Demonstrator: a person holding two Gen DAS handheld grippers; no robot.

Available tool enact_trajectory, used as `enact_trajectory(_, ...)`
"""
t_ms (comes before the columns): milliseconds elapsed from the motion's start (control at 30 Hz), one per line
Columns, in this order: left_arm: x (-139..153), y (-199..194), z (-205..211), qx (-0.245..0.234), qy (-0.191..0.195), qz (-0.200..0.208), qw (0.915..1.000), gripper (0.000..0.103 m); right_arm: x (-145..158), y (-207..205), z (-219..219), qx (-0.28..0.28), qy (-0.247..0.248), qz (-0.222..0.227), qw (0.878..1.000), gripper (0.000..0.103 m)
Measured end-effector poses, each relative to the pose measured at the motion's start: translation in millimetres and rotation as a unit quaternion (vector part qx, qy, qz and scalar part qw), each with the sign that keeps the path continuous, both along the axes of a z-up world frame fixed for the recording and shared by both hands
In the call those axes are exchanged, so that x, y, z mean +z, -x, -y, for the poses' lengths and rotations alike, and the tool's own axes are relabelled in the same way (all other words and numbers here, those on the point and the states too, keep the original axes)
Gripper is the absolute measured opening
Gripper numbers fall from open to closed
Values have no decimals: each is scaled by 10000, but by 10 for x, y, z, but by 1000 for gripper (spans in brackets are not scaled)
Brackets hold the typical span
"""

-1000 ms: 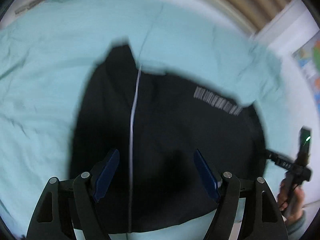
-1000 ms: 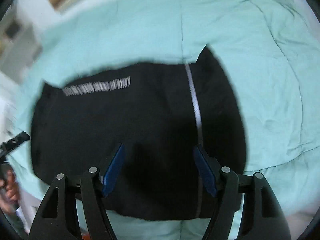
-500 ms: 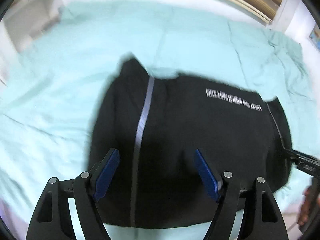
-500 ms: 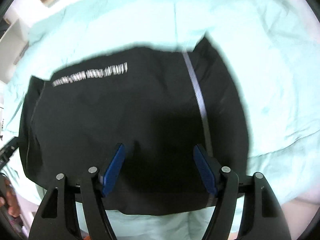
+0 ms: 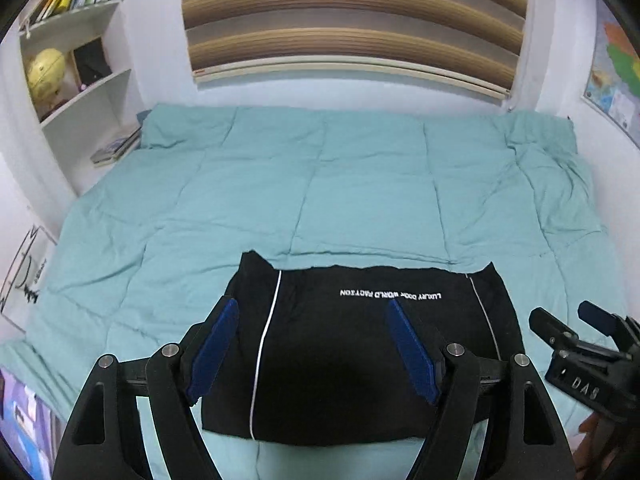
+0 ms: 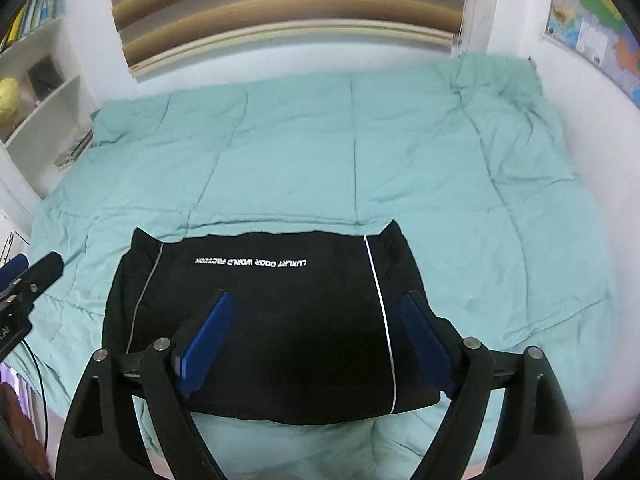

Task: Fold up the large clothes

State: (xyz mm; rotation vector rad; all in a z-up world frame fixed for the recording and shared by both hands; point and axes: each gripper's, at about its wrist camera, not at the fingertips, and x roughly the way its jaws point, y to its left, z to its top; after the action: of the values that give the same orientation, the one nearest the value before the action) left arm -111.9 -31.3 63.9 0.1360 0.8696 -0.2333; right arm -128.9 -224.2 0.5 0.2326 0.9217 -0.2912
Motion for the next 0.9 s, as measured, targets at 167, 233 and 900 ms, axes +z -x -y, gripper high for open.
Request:
enact_trajectory(167, -84, 65, 58, 89, -53, -206, 9997, 79, 47, 69, -36, -29, 173, -57, 9998, 89)
enact_trajectory(233, -161, 69, 92, 64, -103, -272, 9996, 79, -58, 30, -21, -26, 33, -225, 9997, 90)
enact_trajectory(900, -283, 129, 174, -84, -395, -393, 9984, 79, -389, 17, 69, -65, -364, -610, 9975, 89)
